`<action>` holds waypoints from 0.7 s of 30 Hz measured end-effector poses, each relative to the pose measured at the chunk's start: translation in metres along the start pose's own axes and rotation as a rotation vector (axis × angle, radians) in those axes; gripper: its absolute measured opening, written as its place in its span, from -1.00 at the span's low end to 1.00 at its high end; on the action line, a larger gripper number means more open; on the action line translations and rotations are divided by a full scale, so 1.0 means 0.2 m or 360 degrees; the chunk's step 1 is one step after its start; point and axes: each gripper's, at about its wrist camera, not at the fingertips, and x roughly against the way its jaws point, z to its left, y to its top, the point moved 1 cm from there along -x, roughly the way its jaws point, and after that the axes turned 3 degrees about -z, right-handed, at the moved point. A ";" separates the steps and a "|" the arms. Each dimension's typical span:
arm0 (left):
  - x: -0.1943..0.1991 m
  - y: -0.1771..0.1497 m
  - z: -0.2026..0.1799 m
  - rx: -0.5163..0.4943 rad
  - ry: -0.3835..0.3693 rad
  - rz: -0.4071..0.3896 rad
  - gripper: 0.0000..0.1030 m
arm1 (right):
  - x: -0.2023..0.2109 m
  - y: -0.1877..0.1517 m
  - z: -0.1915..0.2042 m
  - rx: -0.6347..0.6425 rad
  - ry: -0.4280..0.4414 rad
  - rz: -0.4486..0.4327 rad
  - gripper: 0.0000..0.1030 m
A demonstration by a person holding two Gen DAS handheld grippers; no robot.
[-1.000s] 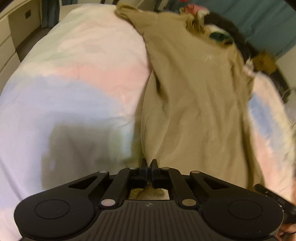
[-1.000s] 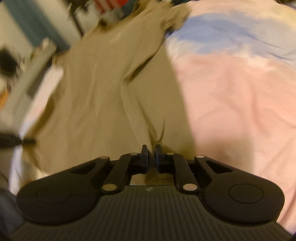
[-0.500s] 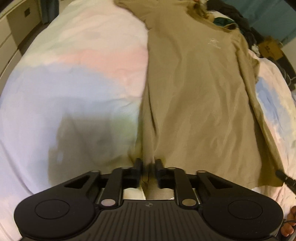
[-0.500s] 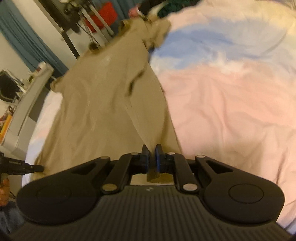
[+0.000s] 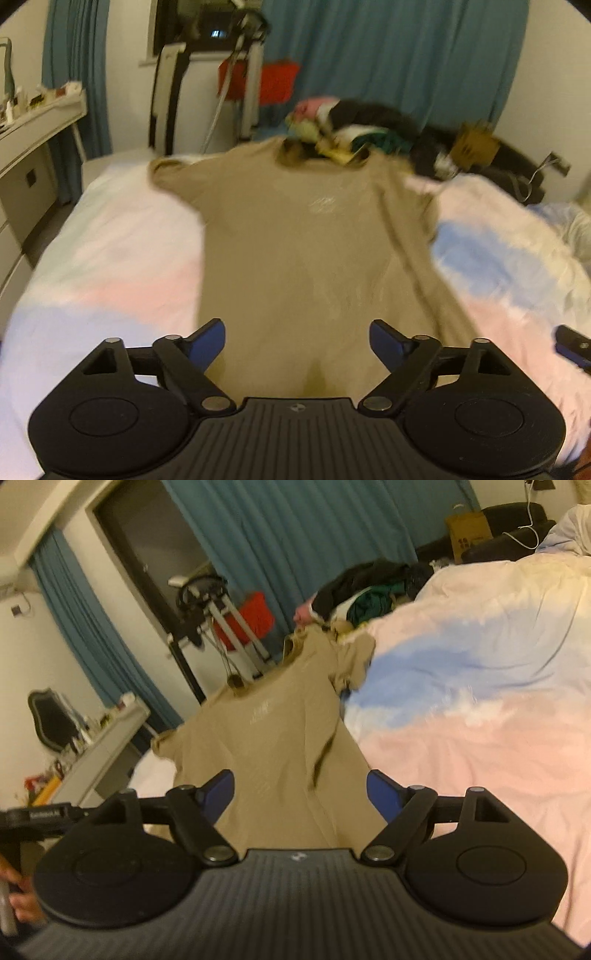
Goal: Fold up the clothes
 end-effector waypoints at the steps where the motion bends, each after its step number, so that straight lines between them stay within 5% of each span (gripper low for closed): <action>1: 0.00 0.00 -0.06 0.0004 -0.0017 -0.0031 0.78 | -0.02 0.01 0.00 -0.0019 0.0003 -0.0015 0.58; 4: -0.12 0.01 -0.19 0.0109 -0.0067 -0.0034 0.80 | -0.14 0.09 -0.06 -0.0159 0.0057 -0.0032 0.58; 8: -0.36 0.01 -0.25 0.0252 -0.0144 -0.0092 0.88 | -0.41 0.17 -0.26 -0.0652 0.0168 -0.0009 0.59; 12: -0.54 -0.05 -0.26 0.0188 -0.0103 -0.0114 0.88 | -0.80 0.18 -0.46 -0.1081 0.0258 0.0023 0.58; 15: -0.68 -0.08 -0.22 0.0279 -0.0112 -0.0086 0.88 | -1.07 0.17 -0.56 -0.1183 0.0231 -0.0012 0.57; 18: -0.79 -0.09 -0.24 0.0202 -0.0125 -0.0090 0.88 | -1.34 0.16 -0.61 -0.1264 0.0244 -0.0016 0.57; 21: -0.94 -0.10 -0.24 0.0195 -0.0125 -0.0056 0.88 | -1.58 0.17 -0.60 -0.1181 0.0214 -0.0010 0.55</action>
